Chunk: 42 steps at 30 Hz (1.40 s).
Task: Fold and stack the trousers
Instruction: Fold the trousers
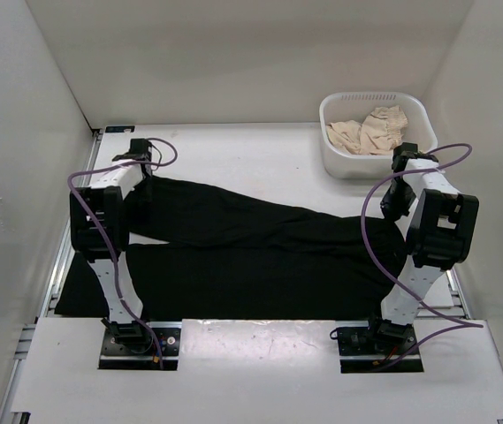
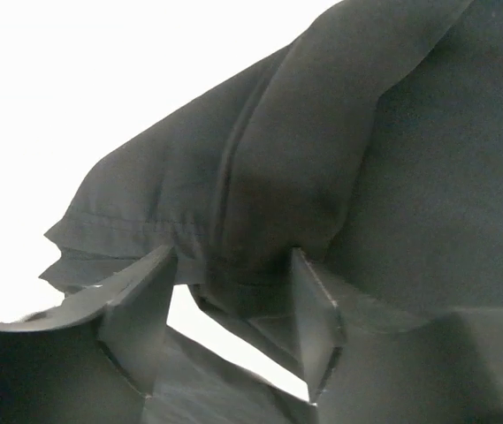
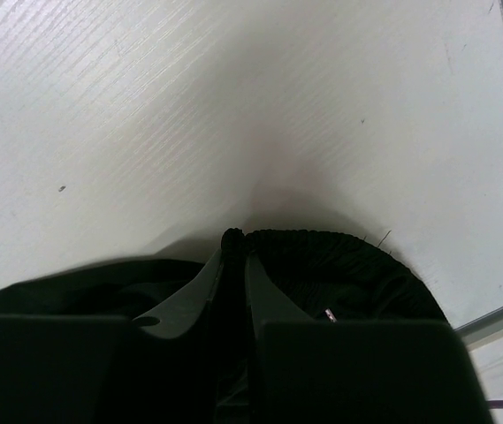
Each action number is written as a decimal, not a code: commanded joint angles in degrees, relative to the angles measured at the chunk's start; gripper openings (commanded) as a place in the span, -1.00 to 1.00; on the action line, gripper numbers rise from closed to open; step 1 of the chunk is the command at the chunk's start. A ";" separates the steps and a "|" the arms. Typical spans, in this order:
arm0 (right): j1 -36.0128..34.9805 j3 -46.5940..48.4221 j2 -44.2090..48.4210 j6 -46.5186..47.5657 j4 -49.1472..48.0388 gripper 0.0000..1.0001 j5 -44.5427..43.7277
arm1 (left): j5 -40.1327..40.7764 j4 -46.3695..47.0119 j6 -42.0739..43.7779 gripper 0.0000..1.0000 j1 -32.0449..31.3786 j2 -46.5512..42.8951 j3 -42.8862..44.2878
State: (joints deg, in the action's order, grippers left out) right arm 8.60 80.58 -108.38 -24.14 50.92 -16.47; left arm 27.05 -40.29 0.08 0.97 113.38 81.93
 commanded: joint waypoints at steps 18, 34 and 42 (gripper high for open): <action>1.59 13.03 13.44 0.76 3.58 -1.00 -1.28 | -1.74 -11.66 -0.08 -0.72 16.06 -4.36 31.55; 2.12 -14.21 21.64 -1.17 1.55 -0.35 -0.94 | -7.54 -6.46 -0.08 -0.72 21.70 -19.78 1.13; 2.65 -20.53 29.25 -4.94 5.60 0.58 -0.49 | -8.59 -6.46 -0.08 -0.72 21.70 -22.15 -4.58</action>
State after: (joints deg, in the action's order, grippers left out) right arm 10.52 61.25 -85.27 -26.57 54.48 -16.56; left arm 20.01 -47.05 0.05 22.68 94.87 79.00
